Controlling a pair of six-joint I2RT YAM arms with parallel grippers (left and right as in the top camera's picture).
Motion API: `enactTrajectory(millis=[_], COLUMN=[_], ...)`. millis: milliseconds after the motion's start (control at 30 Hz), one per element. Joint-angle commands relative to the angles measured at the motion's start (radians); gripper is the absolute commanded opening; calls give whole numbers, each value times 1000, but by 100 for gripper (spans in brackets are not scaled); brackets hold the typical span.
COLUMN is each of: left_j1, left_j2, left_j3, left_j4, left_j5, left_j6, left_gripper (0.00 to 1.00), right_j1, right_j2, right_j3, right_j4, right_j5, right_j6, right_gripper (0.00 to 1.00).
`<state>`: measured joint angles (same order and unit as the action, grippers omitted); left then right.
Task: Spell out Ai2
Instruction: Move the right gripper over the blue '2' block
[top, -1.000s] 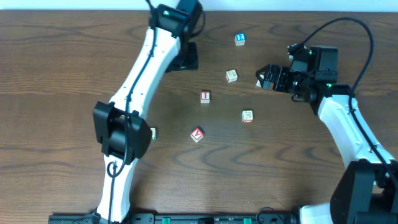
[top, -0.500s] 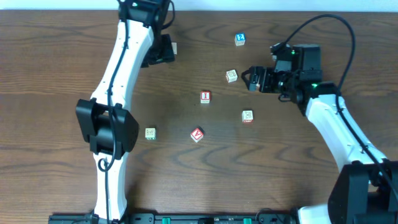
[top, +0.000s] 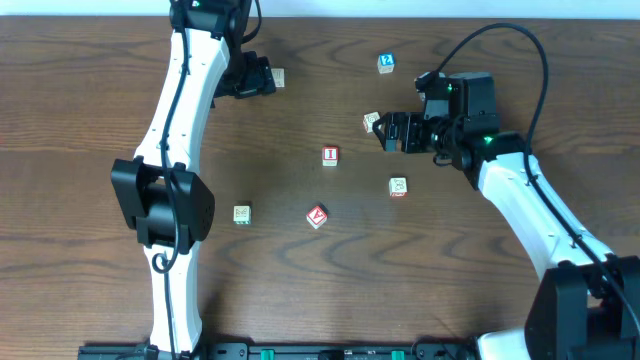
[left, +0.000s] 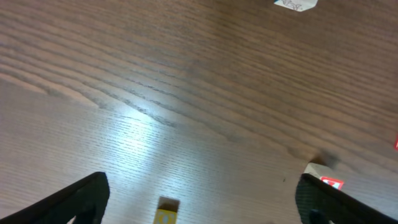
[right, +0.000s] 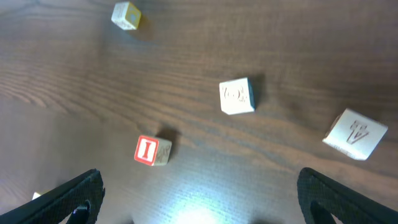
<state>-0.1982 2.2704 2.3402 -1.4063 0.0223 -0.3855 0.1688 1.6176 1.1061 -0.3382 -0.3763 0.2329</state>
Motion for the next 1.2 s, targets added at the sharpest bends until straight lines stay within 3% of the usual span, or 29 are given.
enactTrajectory(millis=[0,433,1167], left_j1=[2,2,2], left_j2=[-22,-22,-22], left_j3=[18,18,18], left_j4=[-3,-3,-8], left_j5=[-3,-3,-3], left_j6=[13,12,13], left_gripper=[95,95,95], right_j1=[8,7,-1], right_j2=[4,43,594], right_j3=[26,162,764], right_j4=[29,83,35], right_j5=[26,104,122], right_j6=[-14,-67,-66], right_gripper=[99,99,99])
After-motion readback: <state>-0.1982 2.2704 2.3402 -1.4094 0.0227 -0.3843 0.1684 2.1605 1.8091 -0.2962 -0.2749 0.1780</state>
